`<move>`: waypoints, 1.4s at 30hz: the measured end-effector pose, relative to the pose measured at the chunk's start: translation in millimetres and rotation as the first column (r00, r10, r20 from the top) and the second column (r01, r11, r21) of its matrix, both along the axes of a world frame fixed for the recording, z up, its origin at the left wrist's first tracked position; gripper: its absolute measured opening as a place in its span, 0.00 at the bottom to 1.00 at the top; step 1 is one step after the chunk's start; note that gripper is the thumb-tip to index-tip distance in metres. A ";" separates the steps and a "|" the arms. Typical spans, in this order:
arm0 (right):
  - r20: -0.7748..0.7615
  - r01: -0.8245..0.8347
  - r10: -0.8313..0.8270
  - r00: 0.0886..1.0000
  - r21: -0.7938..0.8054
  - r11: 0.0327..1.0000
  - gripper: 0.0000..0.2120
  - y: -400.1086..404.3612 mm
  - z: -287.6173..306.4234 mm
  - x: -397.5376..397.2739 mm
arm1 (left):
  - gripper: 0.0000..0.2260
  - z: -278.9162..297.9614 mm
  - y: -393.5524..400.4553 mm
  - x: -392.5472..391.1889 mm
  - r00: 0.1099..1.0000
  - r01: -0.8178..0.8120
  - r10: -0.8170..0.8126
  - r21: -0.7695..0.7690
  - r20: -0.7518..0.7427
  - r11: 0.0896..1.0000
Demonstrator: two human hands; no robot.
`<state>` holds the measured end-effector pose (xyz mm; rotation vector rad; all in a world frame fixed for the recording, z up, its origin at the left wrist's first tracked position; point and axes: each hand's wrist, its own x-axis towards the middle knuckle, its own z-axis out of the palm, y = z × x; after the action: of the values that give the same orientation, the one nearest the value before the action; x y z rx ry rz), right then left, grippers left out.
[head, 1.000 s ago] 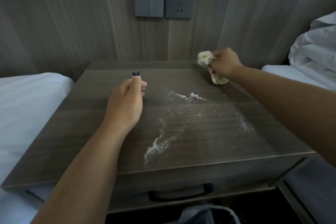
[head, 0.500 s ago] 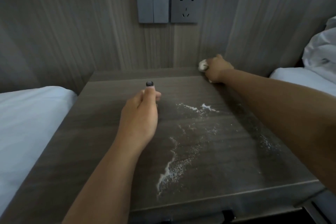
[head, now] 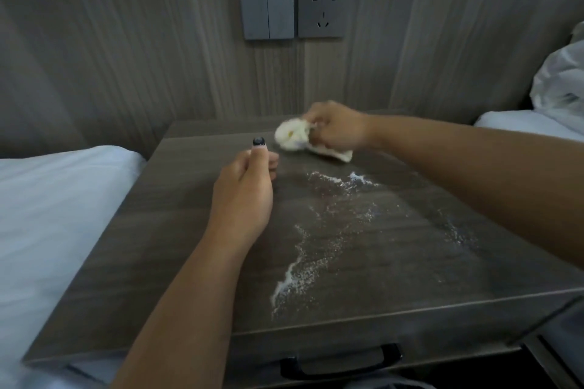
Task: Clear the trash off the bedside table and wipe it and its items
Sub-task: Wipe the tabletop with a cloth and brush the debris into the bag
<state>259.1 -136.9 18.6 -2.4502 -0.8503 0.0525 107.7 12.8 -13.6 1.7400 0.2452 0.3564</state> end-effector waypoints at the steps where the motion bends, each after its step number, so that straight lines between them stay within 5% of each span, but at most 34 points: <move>1: -0.008 0.077 -0.077 0.997 0.046 0.996 0.10 -0.3 3.1 12.0 | 0.16 -0.4 0.6 1.2 1.000 -0.007 0.007 0.001 0.002 1.000; 8: -0.024 0.261 -0.262 0.965 -0.035 0.965 0.14 28.8 -21.5 54.3 | 0.15 1.1 4.4 2.9 0.999 -0.036 0.035 -0.034 -0.011 0.999; 14: 0.030 -0.122 0.122 0.992 0.021 0.992 0.19 25.3 -18.7 -1.0 | 0.12 8.2 9.3 -2.9 0.972 -0.227 0.230 -0.066 0.047 0.972; 18: -0.004 -0.192 0.192 0.981 -0.095 0.977 0.09 11.2 -14.1 -36.9 | 0.10 8.7 11.9 -6.3 0.938 -0.327 0.338 -0.124 0.081 0.937; 21: -0.068 -0.174 0.165 0.984 -0.167 0.970 0.13 11.8 1.7 -35.8 | 0.10 12.2 9.2 -10.1 0.951 -0.285 0.297 -0.131 0.086 0.950; 27: -0.047 -0.080 0.082 0.996 0.049 0.996 0.24 47.8 -13.6 -55.4 | 0.11 19.1 9.7 -21.8 0.958 -0.246 0.254 -0.069 0.135 0.967; 34: -0.032 -0.201 0.200 0.979 -0.023 0.979 0.08 9.9 2.6 -103.3 | 0.12 9.3 12.4 -37.4 0.981 -0.153 0.144 0.055 0.132 0.987; 38: 0.034 0.083 -0.088 0.996 0.115 0.990 0.12 -38.1 30.0 -81.1 | 0.14 11.4 5.7 -49.0 0.988 -0.095 0.088 0.054 0.127 0.994; 42: 0.035 0.432 -0.431 0.902 -0.060 0.900 0.12 -116.8 15.8 -51.8 | 0.15 12.3 -11.6 -62.5 0.990 0.012 -0.023 0.082 0.139 0.997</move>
<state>207.3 -253.6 34.4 -2.6499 -0.2973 -0.1093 45.2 1.2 -1.3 1.7873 0.1156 0.4790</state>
